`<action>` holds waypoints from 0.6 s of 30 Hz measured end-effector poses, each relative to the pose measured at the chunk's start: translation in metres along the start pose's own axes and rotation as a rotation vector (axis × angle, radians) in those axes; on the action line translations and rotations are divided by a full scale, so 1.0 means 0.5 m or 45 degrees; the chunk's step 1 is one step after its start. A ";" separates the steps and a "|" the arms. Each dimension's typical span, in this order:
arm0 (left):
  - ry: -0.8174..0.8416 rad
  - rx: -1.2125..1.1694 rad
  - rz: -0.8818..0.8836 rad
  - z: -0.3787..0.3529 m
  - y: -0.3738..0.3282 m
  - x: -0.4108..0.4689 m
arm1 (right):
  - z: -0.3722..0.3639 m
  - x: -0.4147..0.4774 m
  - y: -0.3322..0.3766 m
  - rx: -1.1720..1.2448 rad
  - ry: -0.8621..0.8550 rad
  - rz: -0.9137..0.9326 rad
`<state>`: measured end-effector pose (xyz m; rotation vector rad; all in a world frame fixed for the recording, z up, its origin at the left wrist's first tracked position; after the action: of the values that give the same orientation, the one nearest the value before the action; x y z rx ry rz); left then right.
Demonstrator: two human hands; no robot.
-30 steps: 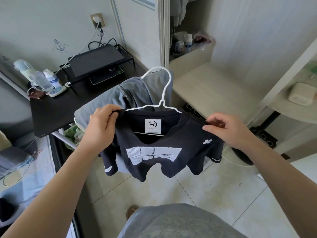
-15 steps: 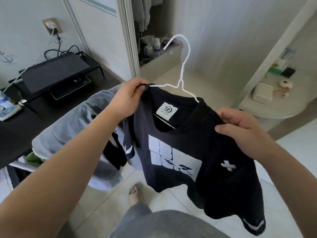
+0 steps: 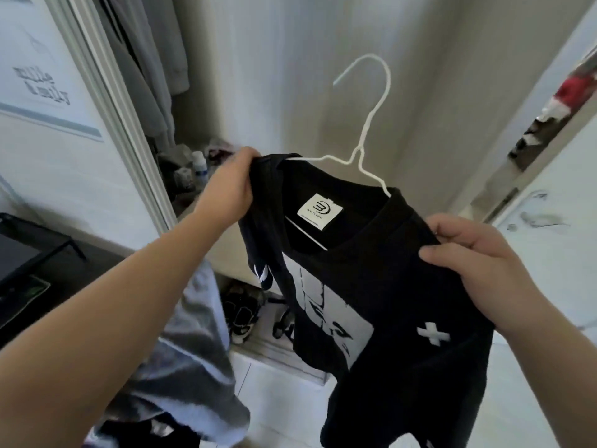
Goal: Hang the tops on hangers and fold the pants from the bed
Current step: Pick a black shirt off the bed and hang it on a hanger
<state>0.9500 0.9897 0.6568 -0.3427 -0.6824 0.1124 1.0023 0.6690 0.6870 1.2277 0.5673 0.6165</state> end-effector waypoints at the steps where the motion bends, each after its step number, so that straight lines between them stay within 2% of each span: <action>1: 0.032 0.024 -0.030 0.001 0.012 0.031 | -0.005 0.010 0.019 -0.011 -0.043 0.007; 8: 0.282 0.091 -0.220 0.036 0.085 0.207 | -0.052 0.078 0.111 0.034 -0.248 0.047; 14: 0.216 0.109 -0.271 0.101 0.136 0.284 | -0.088 0.143 0.172 0.152 -0.347 0.062; 18: 0.142 0.074 -0.340 0.138 0.104 0.300 | -0.105 0.207 0.243 0.175 -0.406 0.135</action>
<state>1.0227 1.0892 0.7785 -0.1979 -0.6070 -0.1395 1.0239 0.8037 0.7849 1.4592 0.2810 0.4624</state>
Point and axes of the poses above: each hand's wrist, its own x-axis towards the middle knuckle, its own z-axis out of the back of the hand, y = z × x, the point moved 10 cm from there along x, towards the middle knuckle, and after that the axes turned 12 degrees about -z, right-handed, at the moved point
